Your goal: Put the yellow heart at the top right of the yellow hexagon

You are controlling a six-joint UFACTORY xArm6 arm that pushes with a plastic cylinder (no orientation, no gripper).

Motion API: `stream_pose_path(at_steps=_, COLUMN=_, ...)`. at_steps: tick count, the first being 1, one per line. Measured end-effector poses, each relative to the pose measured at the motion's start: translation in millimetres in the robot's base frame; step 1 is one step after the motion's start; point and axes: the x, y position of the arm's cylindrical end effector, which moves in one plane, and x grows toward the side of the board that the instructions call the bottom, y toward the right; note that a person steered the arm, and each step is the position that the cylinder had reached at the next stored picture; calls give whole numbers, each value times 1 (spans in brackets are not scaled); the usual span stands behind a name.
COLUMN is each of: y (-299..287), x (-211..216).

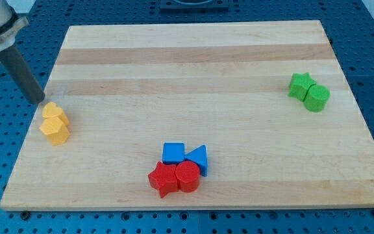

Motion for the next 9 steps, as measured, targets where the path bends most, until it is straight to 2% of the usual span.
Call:
stream_pose_path(at_steps=3, y=2, x=-14)
stream_pose_path(at_steps=7, y=2, x=19)
stream_pose_path(at_steps=9, y=15, x=20)
